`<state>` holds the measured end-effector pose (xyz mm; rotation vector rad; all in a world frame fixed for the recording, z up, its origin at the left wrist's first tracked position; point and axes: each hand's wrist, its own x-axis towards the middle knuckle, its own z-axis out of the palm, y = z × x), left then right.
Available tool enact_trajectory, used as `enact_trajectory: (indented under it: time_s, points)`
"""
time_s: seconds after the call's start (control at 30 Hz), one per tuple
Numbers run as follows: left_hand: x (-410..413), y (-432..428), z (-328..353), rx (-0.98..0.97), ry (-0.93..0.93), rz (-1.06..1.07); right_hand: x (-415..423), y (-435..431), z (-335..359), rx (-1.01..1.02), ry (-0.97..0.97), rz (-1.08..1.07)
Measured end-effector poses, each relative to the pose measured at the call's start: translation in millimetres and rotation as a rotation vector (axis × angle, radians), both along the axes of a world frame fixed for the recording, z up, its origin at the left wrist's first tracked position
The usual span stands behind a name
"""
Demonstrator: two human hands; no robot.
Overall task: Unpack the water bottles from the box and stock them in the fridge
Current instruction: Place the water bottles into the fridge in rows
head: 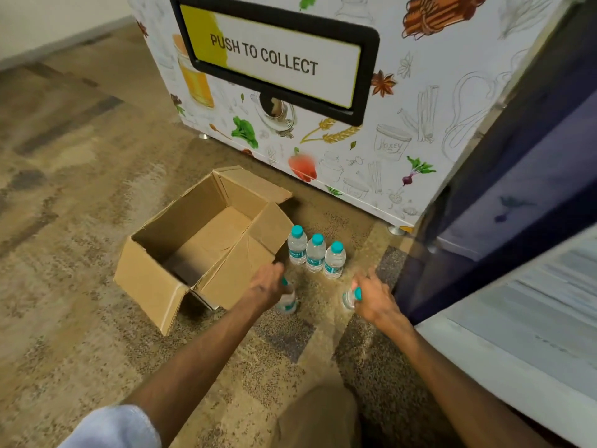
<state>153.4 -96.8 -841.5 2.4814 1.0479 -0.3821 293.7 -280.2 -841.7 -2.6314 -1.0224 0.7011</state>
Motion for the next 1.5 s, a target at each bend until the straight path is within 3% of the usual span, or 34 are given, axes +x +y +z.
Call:
enact_trajectory:
  time_s: [0.4,0.57,0.93,1.2,1.37,1.5]
  points:
    - [-14,-67,73,-0.142,-0.005,-0.061,-37,-65,64,0.085,0.035,-0.039]
    - [-16,-103,122,-0.136,-0.13,-0.092,-49,-98,99,0.219,0.018,-0.061]
    - [-18,-195,234,-0.337,-0.429,-0.116,-53,-204,207,0.326,-0.113,-0.092]
    - [-4,-243,304,-0.527,-0.747,0.039,-40,-309,316,0.697,-0.181,-0.324]
    - [28,-267,346,-0.567,-0.856,0.022,-25,-346,353,1.004,-0.259,-0.445]
    - [64,-282,383,-0.709,-0.95,0.045,-3,-362,369,1.184,-0.287,-0.524]
